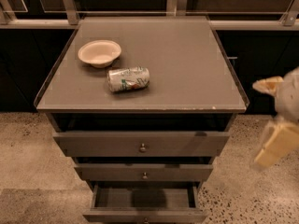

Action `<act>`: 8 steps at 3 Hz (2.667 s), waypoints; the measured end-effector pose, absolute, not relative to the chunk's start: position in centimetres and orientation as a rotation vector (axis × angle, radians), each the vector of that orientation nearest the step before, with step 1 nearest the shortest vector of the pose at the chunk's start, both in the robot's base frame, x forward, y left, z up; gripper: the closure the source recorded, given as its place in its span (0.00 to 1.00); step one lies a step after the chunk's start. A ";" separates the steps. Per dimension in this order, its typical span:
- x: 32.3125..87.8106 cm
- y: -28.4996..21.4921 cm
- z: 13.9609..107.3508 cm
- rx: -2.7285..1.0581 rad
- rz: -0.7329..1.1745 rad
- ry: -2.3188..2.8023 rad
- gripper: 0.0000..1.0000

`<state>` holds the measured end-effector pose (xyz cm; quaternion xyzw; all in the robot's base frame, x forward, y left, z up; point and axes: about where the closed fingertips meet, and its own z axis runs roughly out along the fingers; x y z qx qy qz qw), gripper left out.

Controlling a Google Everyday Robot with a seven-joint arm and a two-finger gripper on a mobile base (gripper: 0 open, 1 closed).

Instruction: Close bottom drawer

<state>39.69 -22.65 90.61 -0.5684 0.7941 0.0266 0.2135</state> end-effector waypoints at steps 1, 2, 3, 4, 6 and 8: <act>37.4 -21.9 84.0 -1.398 0.239 2.221 0.00; 35.2 -21.1 73.9 -1.258 0.421 2.296 0.00; 31.3 -20.3 64.5 -1.183 0.595 2.420 0.00; 30.5 -20.0 63.2 -1.181 0.630 2.433 0.17; 30.6 -20.0 63.3 -1.182 0.626 2.431 0.64; 33.0 -19.8 56.8 -0.961 0.608 2.380 1.00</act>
Offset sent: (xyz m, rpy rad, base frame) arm -0.1197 0.0332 -0.3620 0.4183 0.4301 -0.2845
